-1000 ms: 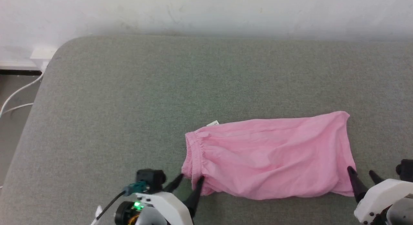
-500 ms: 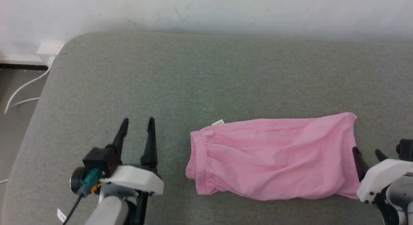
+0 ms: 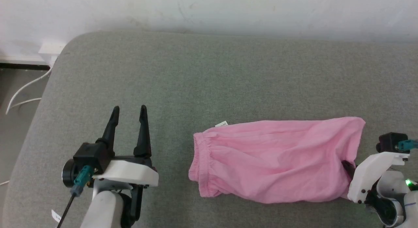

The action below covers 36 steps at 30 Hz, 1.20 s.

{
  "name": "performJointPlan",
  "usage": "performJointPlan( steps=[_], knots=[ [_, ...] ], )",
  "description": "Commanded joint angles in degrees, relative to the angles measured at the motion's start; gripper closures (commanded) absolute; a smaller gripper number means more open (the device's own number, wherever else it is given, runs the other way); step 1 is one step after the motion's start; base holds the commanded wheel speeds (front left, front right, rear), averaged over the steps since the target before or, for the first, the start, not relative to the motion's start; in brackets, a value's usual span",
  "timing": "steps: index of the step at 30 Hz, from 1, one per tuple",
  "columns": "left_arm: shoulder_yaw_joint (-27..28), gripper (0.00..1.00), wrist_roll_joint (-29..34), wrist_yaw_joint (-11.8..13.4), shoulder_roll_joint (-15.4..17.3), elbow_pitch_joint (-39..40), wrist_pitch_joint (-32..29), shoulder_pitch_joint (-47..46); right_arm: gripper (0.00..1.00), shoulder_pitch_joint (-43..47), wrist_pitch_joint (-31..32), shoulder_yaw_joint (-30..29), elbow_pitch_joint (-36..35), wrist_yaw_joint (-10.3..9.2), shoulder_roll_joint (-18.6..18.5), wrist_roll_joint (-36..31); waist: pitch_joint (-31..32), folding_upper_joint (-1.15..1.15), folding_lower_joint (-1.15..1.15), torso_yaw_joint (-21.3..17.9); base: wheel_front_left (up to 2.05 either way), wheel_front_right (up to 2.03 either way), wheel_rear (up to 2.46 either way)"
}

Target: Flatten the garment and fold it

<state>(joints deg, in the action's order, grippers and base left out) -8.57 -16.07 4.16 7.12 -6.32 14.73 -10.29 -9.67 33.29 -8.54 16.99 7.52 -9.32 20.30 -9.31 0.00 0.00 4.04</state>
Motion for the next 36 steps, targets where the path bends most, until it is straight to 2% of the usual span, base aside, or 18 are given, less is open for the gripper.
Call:
performJointPlan(
  steps=[1,6,12,15,18,21,25,28,31,36],
  knots=[
    [0.96,0.00,0.80,-0.68,-0.55,-0.42,0.26,0.83,1.00,1.60,1.03,0.69,0.20,-0.03,0.38,0.38,0.21,0.00,0.00,-0.14,0.00,0.00,0.00],
    [3.34,0.00,2.37,-2.70,-1.99,-1.21,0.26,1.65,1.00,2.47,-0.44,-3.38,-3.38,-0.03,-0.49,-1.89,0.67,0.00,0.00,-0.24,0.00,0.00,0.00],
    [5.11,0.00,3.55,-4.07,-3.17,-1.67,0.27,2.22,1.00,4.21,-2.62,-10.33,-6.93,-0.03,-1.60,-11.56,0.84,0.00,0.00,0.29,0.00,0.00,0.00],
    [5.47,0.00,3.96,-4.47,-3.56,-1.54,0.27,2.58,1.00,5.57,-1.84,-10.89,-9.75,-0.03,-1.25,-14.95,0.89,0.00,0.00,0.57,0.00,0.00,0.00],
    [5.80,0.00,4.20,-4.86,-3.81,-1.53,0.27,2.79,1.00,7.28,-0.20,-8.77,-14.58,-0.03,-0.47,-15.52,1.01,0.00,0.00,0.85,0.00,0.00,0.00],
    [6.16,0.00,4.29,-5.27,-3.97,-1.64,0.27,2.77,1.00,9.42,2.46,-3.89,-21.91,-0.03,-0.36,-15.09,1.12,0.00,0.00,1.10,0.00,0.00,0.00],
    [6.35,0.00,4.44,-5.61,-4.10,-1.80,0.27,2.68,1.00,11.03,6.76,5.57,-31.94,-0.03,-1.22,-14.15,1.19,0.00,0.00,1.48,0.00,0.00,0.00],
    [6.32,0.00,4.51,-5.81,-4.16,-2.22,0.27,2.38,1.00,9.99,9.57,13.73,-36.09,-0.03,-3.50,-13.83,1.10,0.00,0.00,1.73,0.00,0.00,0.00],
    [6.19,0.00,4.43,-5.92,-4.20,-2.39,0.27,2.09,1.00,7.12,12.14,22.50,-35.80,-0.03,-5.97,-12.41,0.86,0.00,0.00,1.92,0.00,0.00,0.00],
    [5.53,0.00,3.82,-5.92,-4.23,-2.86,0.27,1.48,1.00,-0.44,14.14,36.26,-29.91,-0.03,-9.00,-9.85,0.25,0.00,0.00,2.37,0.00,0.00,0.00]
  ],
)
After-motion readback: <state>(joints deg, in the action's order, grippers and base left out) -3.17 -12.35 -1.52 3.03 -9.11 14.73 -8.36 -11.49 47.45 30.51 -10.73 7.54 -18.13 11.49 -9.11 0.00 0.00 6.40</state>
